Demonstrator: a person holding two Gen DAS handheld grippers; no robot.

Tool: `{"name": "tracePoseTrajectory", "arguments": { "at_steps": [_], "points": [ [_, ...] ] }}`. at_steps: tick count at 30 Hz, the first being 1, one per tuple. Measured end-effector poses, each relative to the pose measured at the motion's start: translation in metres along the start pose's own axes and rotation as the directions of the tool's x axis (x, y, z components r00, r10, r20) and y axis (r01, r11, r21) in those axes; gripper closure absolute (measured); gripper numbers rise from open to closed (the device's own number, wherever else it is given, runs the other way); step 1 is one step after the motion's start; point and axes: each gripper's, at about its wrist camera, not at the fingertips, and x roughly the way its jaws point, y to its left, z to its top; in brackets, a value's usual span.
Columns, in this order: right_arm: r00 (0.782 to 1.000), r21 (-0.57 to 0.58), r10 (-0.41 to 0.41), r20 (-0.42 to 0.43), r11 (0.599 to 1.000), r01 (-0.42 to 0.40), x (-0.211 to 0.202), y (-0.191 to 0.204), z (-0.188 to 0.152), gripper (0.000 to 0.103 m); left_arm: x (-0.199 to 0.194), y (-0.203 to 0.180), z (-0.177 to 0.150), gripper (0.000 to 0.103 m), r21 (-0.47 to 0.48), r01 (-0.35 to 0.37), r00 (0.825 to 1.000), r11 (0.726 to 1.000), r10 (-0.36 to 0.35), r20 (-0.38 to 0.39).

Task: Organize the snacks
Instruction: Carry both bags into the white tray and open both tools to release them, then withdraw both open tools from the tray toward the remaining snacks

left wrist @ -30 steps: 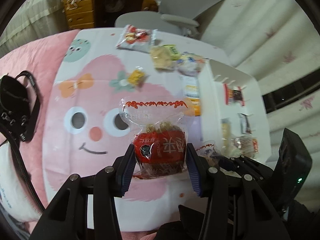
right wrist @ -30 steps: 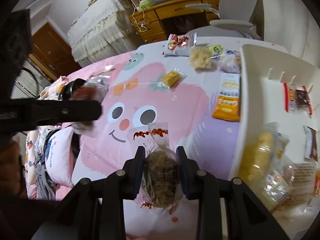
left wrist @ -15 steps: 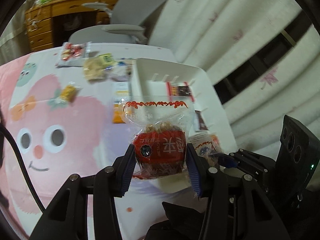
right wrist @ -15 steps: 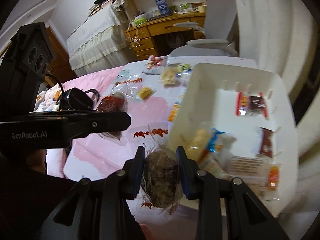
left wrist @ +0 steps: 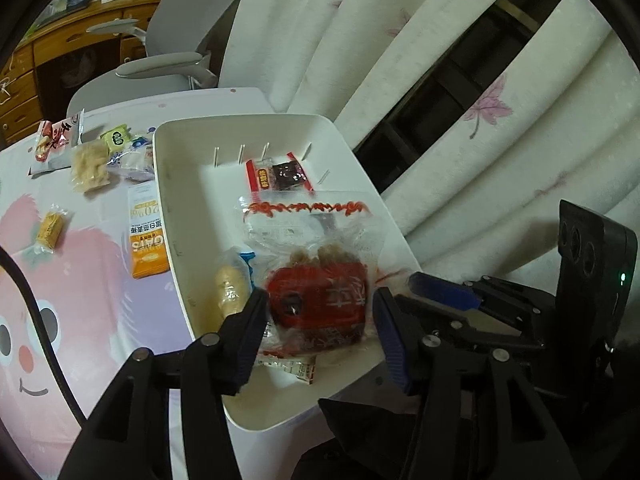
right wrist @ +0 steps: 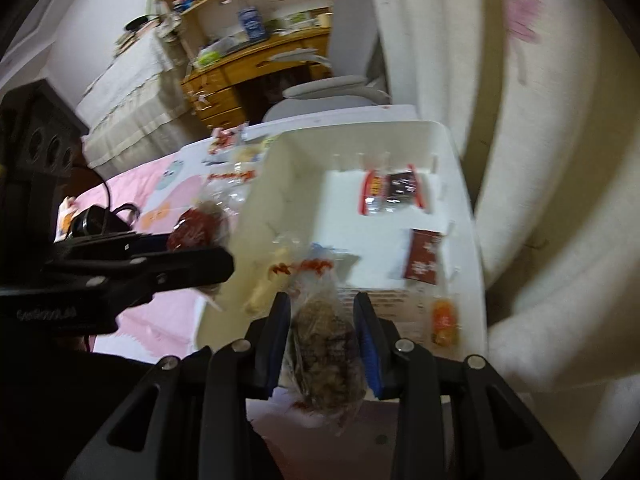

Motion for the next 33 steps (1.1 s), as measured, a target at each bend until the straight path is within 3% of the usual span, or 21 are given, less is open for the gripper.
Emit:
{"name": "tracePoseTrajectory", "arguments": {
  "at_steps": [3,8,21,33],
  "points": [
    [0.999,0.029,-0.033,-0.025,0.999,0.034,0.004,-0.010,0.000,0.063,0.001,0.003,0.001,0.041,-0.013,-0.002,1.000,1.000,0.002,0.003],
    [0.999,0.042,-0.011,-0.040,0.999,0.012,0.010,-0.009,0.000,0.061,-0.008,0.017,-0.001,0.033,-0.052,-0.033,0.999,0.998,0.034,0.020],
    [0.993,-0.001,0.037,-0.114,0.999,-0.038,0.030,0.038,-0.005,0.061,-0.040,0.071,-0.031,0.031,-0.193,-0.137,0.990,0.972,0.141,0.003],
    [0.990,0.039,0.041,-0.136,0.999,-0.036,0.049,0.119,-0.010,0.061,-0.122,0.155,-0.069,0.029,-0.274,-0.194,0.978,0.942,0.208,0.023]
  ]
}}
